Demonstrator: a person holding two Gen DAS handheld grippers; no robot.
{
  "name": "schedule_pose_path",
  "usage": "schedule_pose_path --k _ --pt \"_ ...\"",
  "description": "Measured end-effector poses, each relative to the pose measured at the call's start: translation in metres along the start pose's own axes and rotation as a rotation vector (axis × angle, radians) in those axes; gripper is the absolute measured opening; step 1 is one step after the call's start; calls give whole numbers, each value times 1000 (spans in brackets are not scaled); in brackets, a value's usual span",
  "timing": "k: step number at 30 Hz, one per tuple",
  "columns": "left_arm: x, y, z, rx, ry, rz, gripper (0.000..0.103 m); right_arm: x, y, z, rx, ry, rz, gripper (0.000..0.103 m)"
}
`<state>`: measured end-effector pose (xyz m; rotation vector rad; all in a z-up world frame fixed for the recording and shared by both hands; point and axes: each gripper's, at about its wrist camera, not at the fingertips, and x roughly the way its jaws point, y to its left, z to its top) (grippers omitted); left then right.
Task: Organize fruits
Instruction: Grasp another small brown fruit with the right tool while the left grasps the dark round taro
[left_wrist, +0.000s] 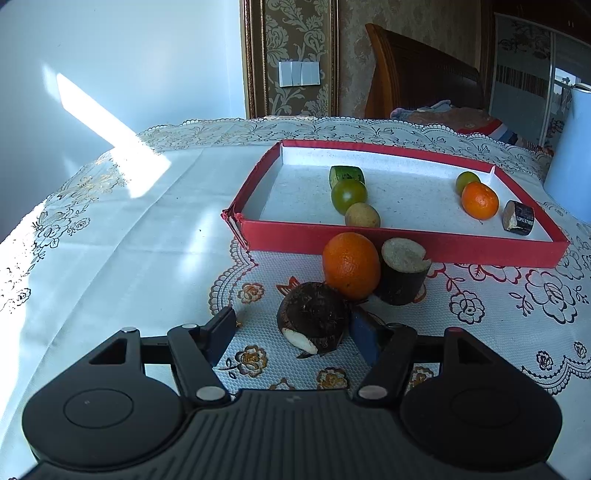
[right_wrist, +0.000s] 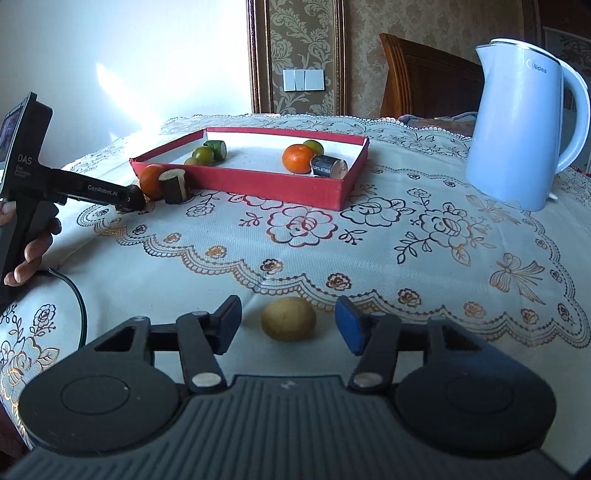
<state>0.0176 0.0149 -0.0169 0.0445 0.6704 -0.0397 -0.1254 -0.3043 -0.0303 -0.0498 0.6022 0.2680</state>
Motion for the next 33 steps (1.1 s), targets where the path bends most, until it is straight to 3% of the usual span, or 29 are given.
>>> schedule_pose_path --k 5,21,29,33 --pt "0 1 1 -6 2 -4 67 1 1 0 0 -6 2 36" --pt "0 1 0 2 -6 -4 67 0 -2 0 24 -18 -9 30" --pt "-3 -1 0 18 -18 -21 40 3 -2 3 28 -11 -14 29" --pt "-3 -3 -1 31 -21 -12 40 5 -1 6 26 -8 -17 29"
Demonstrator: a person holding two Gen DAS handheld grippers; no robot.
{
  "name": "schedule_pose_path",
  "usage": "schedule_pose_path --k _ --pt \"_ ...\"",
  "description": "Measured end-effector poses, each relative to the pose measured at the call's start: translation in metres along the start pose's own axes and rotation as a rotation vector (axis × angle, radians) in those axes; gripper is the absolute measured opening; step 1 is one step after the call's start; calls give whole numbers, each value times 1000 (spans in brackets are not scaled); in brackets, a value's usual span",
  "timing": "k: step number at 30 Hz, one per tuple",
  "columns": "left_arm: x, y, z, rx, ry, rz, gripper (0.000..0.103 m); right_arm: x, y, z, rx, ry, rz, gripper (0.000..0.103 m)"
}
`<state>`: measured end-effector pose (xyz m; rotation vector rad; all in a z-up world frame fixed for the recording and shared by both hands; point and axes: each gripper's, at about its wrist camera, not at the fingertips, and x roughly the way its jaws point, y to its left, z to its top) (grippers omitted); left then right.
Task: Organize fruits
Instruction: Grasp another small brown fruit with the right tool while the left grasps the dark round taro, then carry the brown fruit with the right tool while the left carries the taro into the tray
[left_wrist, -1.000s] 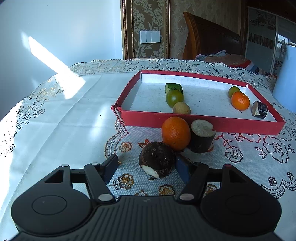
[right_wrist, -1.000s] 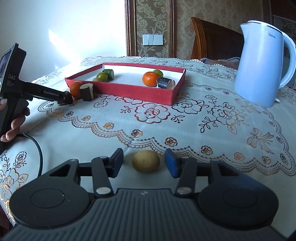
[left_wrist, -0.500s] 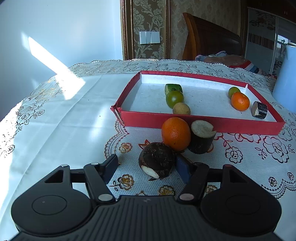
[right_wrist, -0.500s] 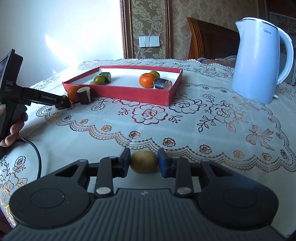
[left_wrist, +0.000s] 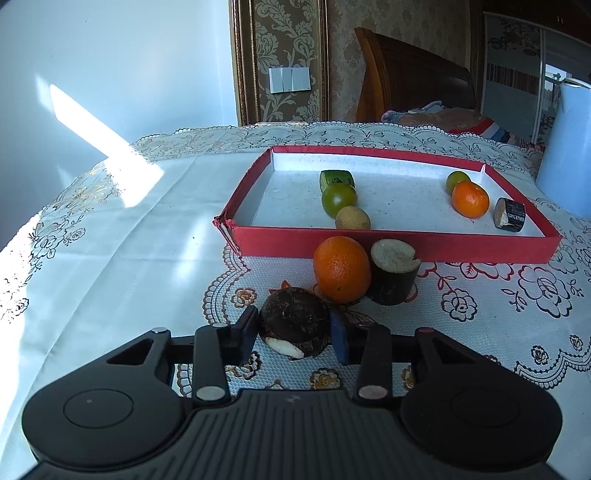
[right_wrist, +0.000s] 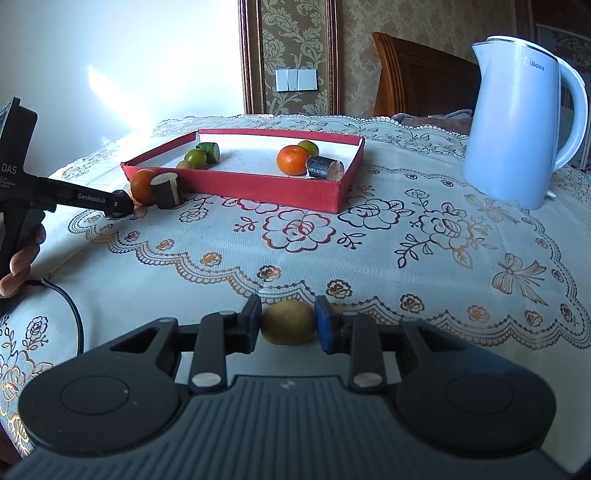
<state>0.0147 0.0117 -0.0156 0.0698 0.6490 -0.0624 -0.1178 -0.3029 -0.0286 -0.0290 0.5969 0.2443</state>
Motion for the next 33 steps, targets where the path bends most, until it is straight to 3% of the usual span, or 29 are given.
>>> schedule_pose_path --k 11,19,23,33 --pt "-8 9 2 -58 -43 -6 40 2 4 13 -13 -22 1 29" --pt "-15 11 10 -97 -94 8 40 10 7 48 -7 -77 -8 29" --pt "-18 5 20 -84 -110 17 40 23 11 73 -12 -115 -23 29" --pt "-4 -25 51 -33 -106 9 40 75 19 113 -7 -114 -72 29"
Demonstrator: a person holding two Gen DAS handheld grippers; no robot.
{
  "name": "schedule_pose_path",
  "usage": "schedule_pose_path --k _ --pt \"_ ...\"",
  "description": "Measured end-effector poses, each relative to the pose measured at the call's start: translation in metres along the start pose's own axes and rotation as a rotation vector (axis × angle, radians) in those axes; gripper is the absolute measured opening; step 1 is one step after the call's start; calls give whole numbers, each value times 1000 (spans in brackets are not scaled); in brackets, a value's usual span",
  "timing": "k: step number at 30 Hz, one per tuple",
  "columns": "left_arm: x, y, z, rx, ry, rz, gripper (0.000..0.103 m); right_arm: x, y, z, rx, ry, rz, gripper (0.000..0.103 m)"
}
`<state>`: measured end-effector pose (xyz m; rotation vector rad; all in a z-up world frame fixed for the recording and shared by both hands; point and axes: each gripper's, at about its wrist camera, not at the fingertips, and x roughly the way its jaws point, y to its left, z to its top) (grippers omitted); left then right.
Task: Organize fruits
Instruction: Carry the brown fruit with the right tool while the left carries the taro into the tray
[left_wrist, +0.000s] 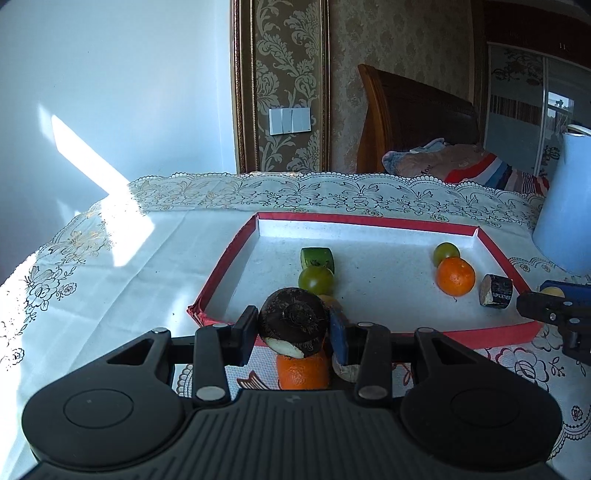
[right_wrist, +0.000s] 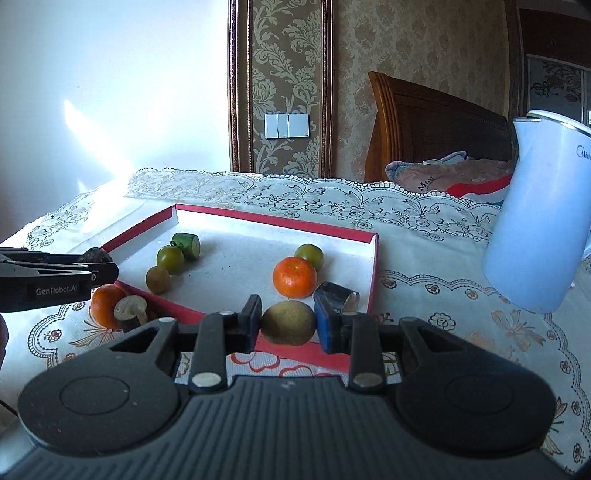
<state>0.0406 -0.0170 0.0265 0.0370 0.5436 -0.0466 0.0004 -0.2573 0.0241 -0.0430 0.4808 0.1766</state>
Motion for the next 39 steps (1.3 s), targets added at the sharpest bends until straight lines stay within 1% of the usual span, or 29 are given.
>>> schedule_pose_path --k 2,6,9,11,16,21,29,39 --pt "8 -6 6 -7 13 -14 40 12 2 5 12 1 -5 29" --pt "25 -16 19 -52 39 -38 40 33 1 14 45 6 -18 29" --pt "37 -27 22 -43 24 -8 40 47 -2 16 70 10 -31 29" --pt "45 -31 22 -40 19 0 40 56 -4 16 83 22 -40 29" --pt "64 -35 20 -18 45 27 40 70 -12 15 100 42 -53 29" --pt "66 -34 18 -26 32 17 40 74 -15 15 111 40 -65 29" --pt "66 -44 15 23 11 54 40 76 -11 13 90 28 -94 29" --pt "68 -44 14 18 16 57 41 76 -8 12 79 21 -107 29"
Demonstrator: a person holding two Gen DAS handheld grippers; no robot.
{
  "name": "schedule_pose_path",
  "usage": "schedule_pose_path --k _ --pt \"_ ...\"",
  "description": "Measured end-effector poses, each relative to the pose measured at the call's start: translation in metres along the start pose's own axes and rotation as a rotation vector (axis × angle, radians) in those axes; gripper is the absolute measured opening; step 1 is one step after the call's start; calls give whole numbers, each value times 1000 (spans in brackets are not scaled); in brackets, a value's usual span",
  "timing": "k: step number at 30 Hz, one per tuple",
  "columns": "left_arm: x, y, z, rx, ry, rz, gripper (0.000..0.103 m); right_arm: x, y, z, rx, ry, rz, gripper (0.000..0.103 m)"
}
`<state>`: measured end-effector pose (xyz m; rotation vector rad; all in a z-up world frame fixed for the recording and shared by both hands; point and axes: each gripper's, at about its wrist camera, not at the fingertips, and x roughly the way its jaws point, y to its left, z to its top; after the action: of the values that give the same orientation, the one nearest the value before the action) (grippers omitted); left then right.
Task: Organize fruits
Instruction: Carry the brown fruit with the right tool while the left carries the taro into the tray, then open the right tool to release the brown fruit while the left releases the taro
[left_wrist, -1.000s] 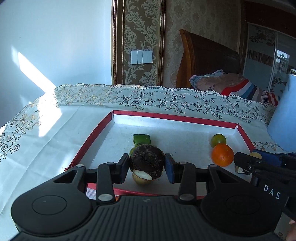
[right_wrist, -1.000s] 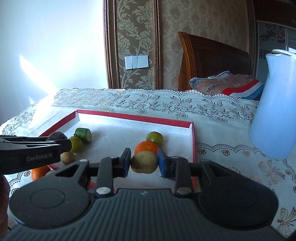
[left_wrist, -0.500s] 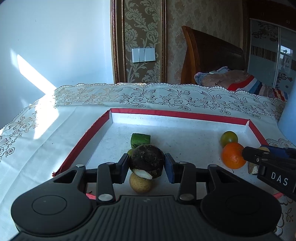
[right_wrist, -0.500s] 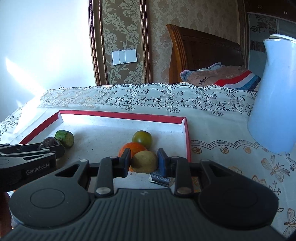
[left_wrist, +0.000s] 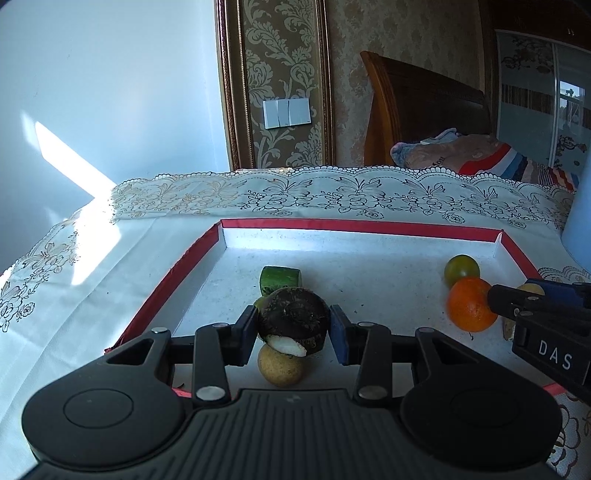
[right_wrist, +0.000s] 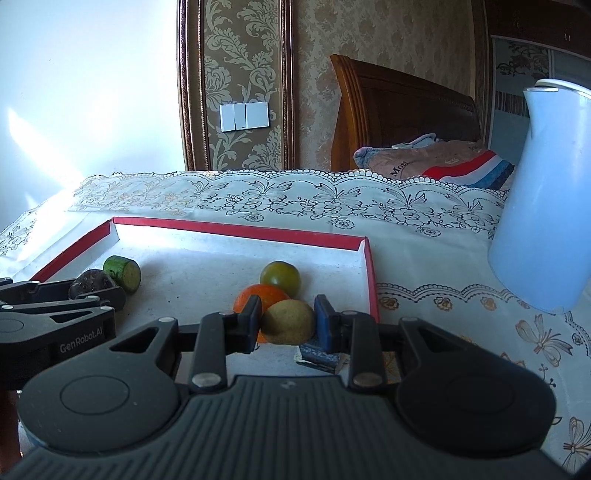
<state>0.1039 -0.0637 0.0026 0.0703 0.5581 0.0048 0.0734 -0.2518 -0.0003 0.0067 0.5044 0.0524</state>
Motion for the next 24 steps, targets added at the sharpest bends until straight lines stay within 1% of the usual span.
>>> schedule_pose_path --k 10,15,19,24 --pt "0 -2 -2 5 -6 6 41 -1 2 -1 -11 -7 -11 29" --pt "1 -1 -2 5 3 0 41 -1 5 -3 -28 -12 -18 30" --pt "5 0 -2 0 28 -14 41 -1 4 -3 -19 -13 -16 30" --pt "5 -1 -3 5 27 -8 42 -1 6 -3 -32 -14 -18 31"
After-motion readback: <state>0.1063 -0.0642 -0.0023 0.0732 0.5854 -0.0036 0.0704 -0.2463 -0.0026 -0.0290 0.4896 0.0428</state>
